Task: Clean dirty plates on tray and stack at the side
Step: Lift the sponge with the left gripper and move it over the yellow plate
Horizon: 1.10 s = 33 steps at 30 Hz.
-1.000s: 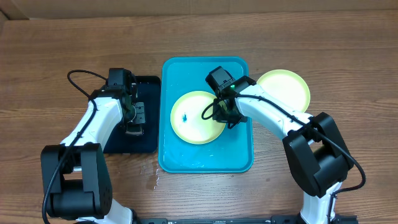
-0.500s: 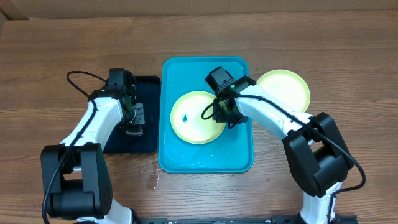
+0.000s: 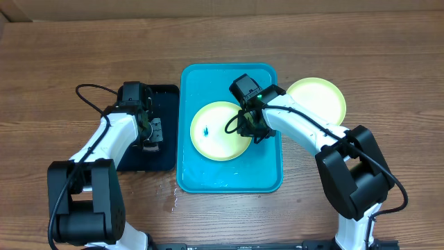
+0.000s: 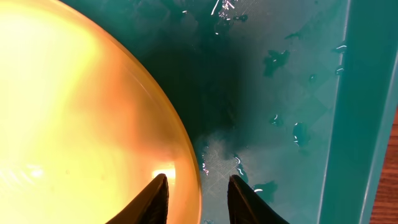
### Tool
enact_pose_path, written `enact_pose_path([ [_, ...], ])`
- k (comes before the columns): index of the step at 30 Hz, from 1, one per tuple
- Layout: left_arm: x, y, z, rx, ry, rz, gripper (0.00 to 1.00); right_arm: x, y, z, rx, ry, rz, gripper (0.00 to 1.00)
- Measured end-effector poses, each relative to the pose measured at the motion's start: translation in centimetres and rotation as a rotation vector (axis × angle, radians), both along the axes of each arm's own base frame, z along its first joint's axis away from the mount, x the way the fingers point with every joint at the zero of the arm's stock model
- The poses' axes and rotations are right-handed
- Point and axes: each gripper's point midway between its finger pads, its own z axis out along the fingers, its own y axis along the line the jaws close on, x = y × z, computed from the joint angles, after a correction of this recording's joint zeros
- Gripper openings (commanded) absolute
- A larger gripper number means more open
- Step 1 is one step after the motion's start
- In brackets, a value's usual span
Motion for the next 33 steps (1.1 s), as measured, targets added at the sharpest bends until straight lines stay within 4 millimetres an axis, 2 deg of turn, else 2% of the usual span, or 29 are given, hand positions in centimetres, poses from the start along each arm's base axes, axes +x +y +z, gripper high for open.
enact_pose_path([
  [5, 0.5, -0.1, 1.4, -0.004, 0.007, -0.001, 0.04, -0.3, 0.3, 0.0, 0.018, 0.018, 0.001, 0.17],
  [7, 1.4, 0.0, 2.5, -0.003, -0.026, -0.001, 0.04, -0.5, 0.5, 0.0, 0.029, 0.026, 0.0, 0.08],
  [9, 2.3, 0.0, 4.0, -0.003, -0.075, -0.001, 0.04, -0.6, 0.6, 0.0, 0.036, 0.035, -0.005, 0.05],
  [12, 3.2, 0.0, 7.0, -0.002, -0.166, -0.001, 0.04, -0.7, 0.7, 0.0, 0.046, 0.04, -0.009, 0.06],
  [14, 3.5, -0.1, 9.2, -0.005, -0.231, -0.003, 0.04, -0.8, 0.8, 0.0, 0.053, 0.045, -0.014, 0.27],
  [15, 3.5, -0.2, 10.2, -0.009, -0.258, -0.005, 0.04, -0.8, 0.9, 0.0, 0.057, 0.048, -0.009, 0.3],
  [18, 3.7, -1.1, 12.7, -0.046, -0.336, -0.025, 0.04, -0.9, 1.1, 0.0, 0.07, 0.055, -0.016, 0.3],
  [20, 3.8, -2.1, 13.6, -0.088, -0.365, -0.049, 0.04, -0.9, 1.3, 0.0, 0.077, 0.055, -0.015, 0.22],
  [22, 4.0, -3.9, 13.9, -0.151, -0.378, -0.091, 0.04, -0.8, 1.4, 0.0, 0.084, 0.052, -0.016, 0.17],
  [27, 3.5, -8.6, 13.4, -0.249, -0.348, -0.201, 0.04, -0.9, 1.7, 0.1, 0.099, 0.059, -0.016, 0.16],
  [33, 2.8, -13.2, 10.7, -0.298, -0.257, -0.302, 0.04, -1.1, 2.0, 0.1, 0.116, 0.071, -0.012, 0.16],
])
